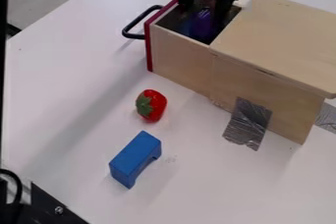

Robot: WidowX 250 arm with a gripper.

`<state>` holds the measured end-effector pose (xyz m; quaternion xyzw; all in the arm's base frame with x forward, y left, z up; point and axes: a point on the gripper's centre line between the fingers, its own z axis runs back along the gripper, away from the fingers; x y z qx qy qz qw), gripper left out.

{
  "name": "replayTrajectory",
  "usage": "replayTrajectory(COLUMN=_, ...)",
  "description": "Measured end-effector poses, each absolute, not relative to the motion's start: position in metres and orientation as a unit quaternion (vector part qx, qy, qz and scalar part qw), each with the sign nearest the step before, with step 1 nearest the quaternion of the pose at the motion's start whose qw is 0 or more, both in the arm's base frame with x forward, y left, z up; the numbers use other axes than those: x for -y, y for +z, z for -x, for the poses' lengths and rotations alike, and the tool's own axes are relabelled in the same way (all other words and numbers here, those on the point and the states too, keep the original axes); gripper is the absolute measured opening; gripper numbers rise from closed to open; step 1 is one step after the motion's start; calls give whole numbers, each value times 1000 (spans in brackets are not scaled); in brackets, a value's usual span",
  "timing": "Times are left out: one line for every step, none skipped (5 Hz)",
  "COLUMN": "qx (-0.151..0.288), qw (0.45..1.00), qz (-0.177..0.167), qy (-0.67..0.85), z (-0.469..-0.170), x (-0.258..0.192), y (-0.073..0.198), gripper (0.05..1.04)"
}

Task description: Take the eggplant and put it in the middle of the table

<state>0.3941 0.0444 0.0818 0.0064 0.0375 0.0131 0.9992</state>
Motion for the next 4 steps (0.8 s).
replayTrajectory(qx=-42, qw=999, qz=-3, qy=13, z=-393, x=-47, y=85, gripper=999)
replayTrajectory(qx=-42, qw=999, qz=-3, qy=11, z=-393, x=-48, y=85, gripper=999)
replayTrajectory(qx=-45, qw=999, qz=-2, qy=11, z=-392, x=-48, y=84, gripper=999)
replayTrajectory(qx=-39, qw=999, qz=-1, qy=10, z=-394, x=-48, y=84, gripper=999)
